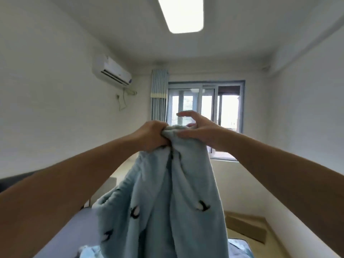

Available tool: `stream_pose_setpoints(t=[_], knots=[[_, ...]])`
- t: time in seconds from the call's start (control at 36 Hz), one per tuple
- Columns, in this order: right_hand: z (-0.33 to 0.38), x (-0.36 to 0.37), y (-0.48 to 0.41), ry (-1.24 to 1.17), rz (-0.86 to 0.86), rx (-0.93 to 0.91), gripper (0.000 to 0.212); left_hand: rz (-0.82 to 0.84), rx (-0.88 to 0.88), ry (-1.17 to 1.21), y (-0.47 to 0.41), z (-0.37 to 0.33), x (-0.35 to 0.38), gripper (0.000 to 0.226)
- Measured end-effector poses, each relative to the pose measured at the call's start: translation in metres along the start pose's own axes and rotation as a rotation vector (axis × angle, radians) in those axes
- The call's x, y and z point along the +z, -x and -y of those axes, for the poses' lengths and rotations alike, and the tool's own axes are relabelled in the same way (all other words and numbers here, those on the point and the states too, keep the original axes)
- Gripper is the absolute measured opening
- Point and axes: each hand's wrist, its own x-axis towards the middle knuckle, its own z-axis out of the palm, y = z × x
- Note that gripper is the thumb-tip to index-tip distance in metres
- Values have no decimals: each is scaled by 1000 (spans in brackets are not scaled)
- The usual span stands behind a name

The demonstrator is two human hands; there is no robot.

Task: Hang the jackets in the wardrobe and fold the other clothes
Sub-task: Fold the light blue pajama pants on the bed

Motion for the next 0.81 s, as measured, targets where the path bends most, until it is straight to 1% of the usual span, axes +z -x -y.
stream_pose_setpoints(t=[0.06,0.08,0.11,0.19,0.25,0.33,0.39,0.44,0.5,0.56,0.61,0.67,0.72,0.81], knots=[[5,-17,10,264,-92,-79,21,14,13,-18,-2,-8,3,29],[5,-25,14,370,-133,-115,15,15,17,-6,-2,-10,4,26],[6,-33,18,435,-165,-137,13,21,19,11,-2,-12,5,24],[17,-45,30,503,-178,-188,12,77,34,109,-1,-18,8,38],[31,-52,37,540,-182,-210,16,93,100,213,5,-23,12,43],[51,-67,51,494,-186,-211,17,81,164,380,21,-21,21,49],[57,-78,60,479,-170,-197,16,138,191,457,32,-13,25,49],[60,-83,67,513,-127,-166,19,195,245,392,41,-8,25,45],[60,-84,72,601,-78,-138,18,234,293,293,45,-4,25,42],[60,-84,76,763,1,-111,19,297,306,209,46,-3,26,39],[59,-81,79,950,119,-28,20,377,310,90,45,0,26,33],[55,-76,84,1068,227,69,22,461,347,-40,43,5,26,20],[50,-69,89,1157,325,133,24,489,398,-146,39,11,26,6],[43,-58,94,1237,467,227,26,438,385,-255,30,22,25,19]])
